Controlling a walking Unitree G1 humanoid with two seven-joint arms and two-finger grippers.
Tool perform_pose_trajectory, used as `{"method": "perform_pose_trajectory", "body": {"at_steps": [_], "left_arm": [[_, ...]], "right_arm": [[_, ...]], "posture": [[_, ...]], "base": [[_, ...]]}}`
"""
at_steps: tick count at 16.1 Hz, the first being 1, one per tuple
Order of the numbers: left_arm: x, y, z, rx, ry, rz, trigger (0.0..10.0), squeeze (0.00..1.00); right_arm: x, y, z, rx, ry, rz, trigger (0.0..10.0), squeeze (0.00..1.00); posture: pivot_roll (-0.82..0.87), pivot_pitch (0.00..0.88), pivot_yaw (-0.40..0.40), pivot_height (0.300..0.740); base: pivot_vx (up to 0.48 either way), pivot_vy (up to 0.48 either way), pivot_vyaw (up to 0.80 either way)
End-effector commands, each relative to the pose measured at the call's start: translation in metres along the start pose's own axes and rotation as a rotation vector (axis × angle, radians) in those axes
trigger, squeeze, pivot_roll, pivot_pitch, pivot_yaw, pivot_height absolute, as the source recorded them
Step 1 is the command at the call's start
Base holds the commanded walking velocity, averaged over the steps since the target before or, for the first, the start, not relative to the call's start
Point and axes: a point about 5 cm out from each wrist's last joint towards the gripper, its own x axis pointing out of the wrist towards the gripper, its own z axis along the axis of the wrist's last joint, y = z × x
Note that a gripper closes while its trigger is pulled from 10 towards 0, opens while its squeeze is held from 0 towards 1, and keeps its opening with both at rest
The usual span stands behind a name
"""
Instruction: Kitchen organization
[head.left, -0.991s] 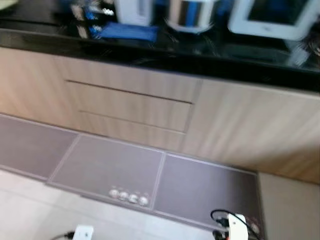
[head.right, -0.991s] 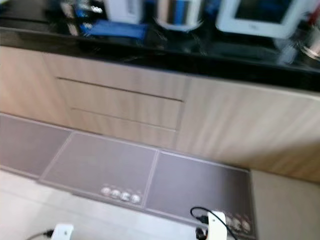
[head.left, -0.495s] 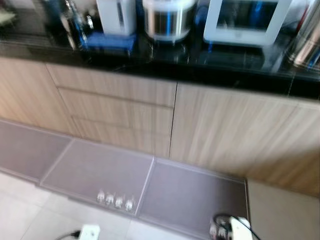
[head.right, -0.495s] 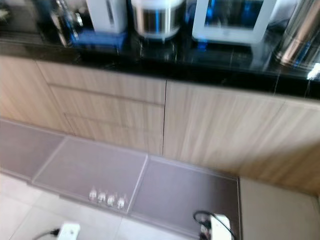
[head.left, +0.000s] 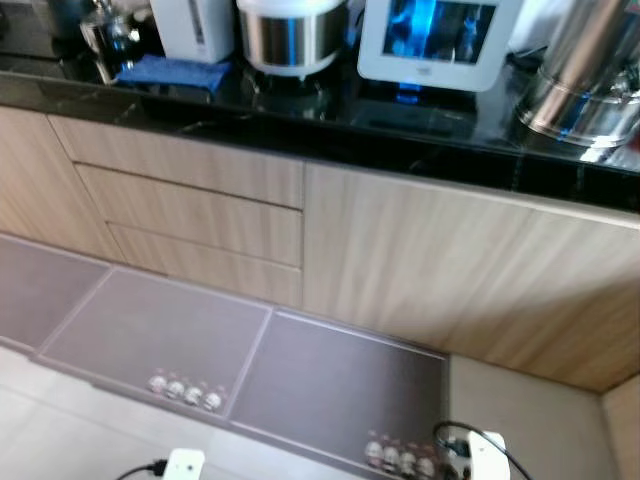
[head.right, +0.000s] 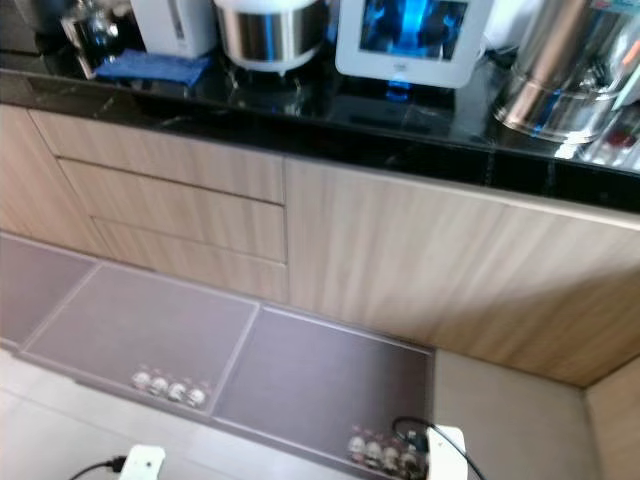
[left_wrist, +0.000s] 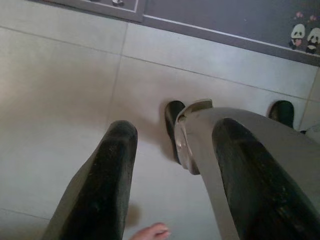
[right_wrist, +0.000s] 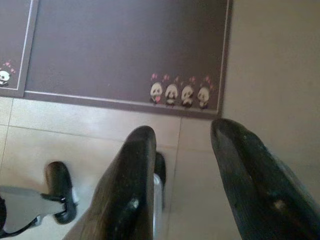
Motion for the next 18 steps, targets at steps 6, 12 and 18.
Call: {"method": "perform_pose_trajectory", "body": {"at_steps": [6,12,18], "left_arm": [[-0.0015,0.0026,-0.0069,0.003,0.027,0.005,10.0,0.0],[-0.0013,0.0018,-0.0069,0.003,0.027,0.004,10.0,0.0],[-0.0011,-0.0002,-0.0069,-0.01,0.026,0.002,10.0,0.0]], "right_arm": [[0.0007,0.0062,-0.0019,0.021,-0.002,0.013,10.0,0.0],[0.0003,0.0051,-0.0034,0.022,0.004,0.008,10.0,0.0],[0.0002,0.005,-0.0038,0.019,0.009,0.009,10.0,0.0]], "posture": [[0.09,0.079,-0.045,0.74],[0.09,0.088,-0.045,0.74],[0.08,0.09,-0.05,0.74]], "base": [[0.0,-0.308,0.0],[0.0,-0.345,0.0],[0.0,-0.305,0.0]]}}
